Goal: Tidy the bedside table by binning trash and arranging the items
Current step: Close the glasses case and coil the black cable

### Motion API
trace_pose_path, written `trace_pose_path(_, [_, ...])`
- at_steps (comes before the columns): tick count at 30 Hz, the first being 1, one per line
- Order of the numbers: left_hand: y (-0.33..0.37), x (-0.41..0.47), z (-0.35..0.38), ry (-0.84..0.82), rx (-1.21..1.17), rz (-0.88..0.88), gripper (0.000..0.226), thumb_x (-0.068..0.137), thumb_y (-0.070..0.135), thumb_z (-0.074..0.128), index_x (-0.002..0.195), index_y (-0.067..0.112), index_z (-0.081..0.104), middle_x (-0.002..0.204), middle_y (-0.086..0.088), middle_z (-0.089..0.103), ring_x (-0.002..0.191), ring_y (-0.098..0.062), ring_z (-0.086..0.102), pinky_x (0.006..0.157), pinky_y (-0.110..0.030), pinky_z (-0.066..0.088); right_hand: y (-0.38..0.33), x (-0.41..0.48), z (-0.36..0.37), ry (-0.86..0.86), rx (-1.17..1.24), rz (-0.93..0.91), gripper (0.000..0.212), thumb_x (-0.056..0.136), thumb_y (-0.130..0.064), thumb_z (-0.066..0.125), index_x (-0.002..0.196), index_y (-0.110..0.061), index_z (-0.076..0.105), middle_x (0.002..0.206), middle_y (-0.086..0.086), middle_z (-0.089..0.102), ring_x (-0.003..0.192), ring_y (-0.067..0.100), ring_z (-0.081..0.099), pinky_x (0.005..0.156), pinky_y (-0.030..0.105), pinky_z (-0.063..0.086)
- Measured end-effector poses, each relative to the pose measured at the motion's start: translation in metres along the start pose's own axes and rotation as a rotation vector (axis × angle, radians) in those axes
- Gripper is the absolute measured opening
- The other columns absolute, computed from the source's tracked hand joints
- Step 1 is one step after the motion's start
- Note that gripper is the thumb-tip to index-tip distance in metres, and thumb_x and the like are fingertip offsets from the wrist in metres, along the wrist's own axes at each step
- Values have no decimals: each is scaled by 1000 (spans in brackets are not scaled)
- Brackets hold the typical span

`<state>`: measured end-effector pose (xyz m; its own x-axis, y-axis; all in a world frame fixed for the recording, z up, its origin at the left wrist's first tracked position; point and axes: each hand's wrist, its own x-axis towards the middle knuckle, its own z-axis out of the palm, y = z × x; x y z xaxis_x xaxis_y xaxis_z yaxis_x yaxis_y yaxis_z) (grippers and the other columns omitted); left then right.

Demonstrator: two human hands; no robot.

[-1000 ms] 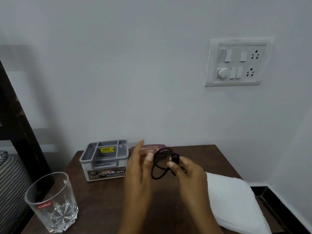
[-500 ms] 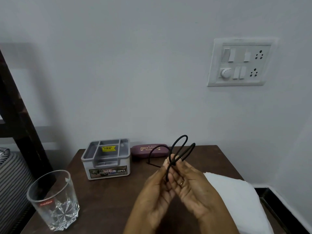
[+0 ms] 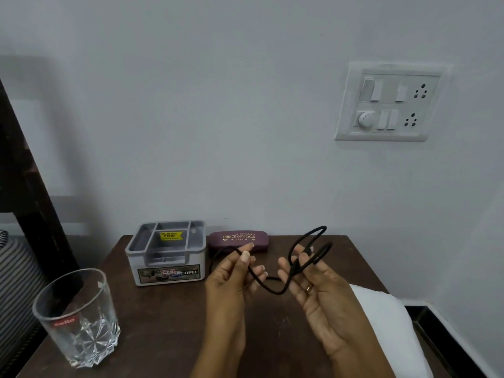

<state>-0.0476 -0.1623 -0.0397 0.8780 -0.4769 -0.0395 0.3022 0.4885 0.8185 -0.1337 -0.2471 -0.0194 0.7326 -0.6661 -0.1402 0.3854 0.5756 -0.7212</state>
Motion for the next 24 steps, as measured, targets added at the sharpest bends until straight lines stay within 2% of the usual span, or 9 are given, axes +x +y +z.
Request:
trace_pose_path(4, [3,0,-3,-4,-93,-39,22,92,22,50,96,10,67,72,-1,63,63,-10,66,70,-25,58,0,3,0,81,158,-57,13,91,0,47,95,3,60,86,13,68,71,24,72,69,34,59])
trace_pose_path(7, [5,1,-4,-22,-134,-35,20,92,23,49,94,11,66,77,-3,66,80,-14,71,81,-28,56,-3,5,2,66,122,-40,21,92,1,39,85,1,59,67,9,58,65,24,66,60,30,58])
trace_pose_path(9, [3,1,-3,-39,-69,-19,20,92,20,50,101,13,67,87,-4,69,90,-15,70,83,-27,55,-1,9,2,37,-52,-42,23,92,3,37,81,-2,57,62,8,53,56,21,64,52,27,57])
trace_pose_path(10, [2,0,-2,-47,-38,-14,20,91,18,51,103,13,67,92,-5,71,91,-14,70,82,-25,55,0,10,1,11,-156,-60,22,93,2,38,84,-2,57,64,8,54,57,21,65,54,28,57])
trace_pose_path(14, [1,1,2,-74,-53,-25,23,88,2,53,108,8,61,106,-13,68,90,-10,70,81,-20,55,8,4,-7,-128,-624,-249,18,94,-11,48,104,-17,62,79,-4,64,84,18,70,81,31,58])
trace_pose_path(16, [-1,3,2,-52,-94,-48,26,88,2,53,113,7,57,114,-17,65,93,-12,68,83,-22,54,10,1,-8,-169,-784,-308,25,94,-7,49,105,-25,62,88,-6,65,92,14,68,82,24,55])
trace_pose_path(18, [-3,4,-1,-46,7,-66,24,92,14,50,115,11,57,118,-15,65,102,-17,64,83,-27,56,11,1,-8,-182,-961,-406,37,95,-1,47,107,-33,61,99,-10,60,97,8,65,83,20,51])
trace_pose_path(21, [1,3,-7,-103,311,-141,37,96,39,38,115,18,61,112,-3,68,101,-17,66,75,-25,51,13,3,-11,-182,-1281,-523,41,97,-8,41,127,-34,53,104,-12,50,97,3,60,87,19,48])
trace_pose_path(24, [8,-1,-8,-181,515,-174,50,95,47,31,97,15,70,84,5,76,76,-5,70,66,-20,50,13,4,-8,-115,-1240,-577,43,93,-18,42,134,-31,48,102,-13,52,95,6,62,86,17,47])
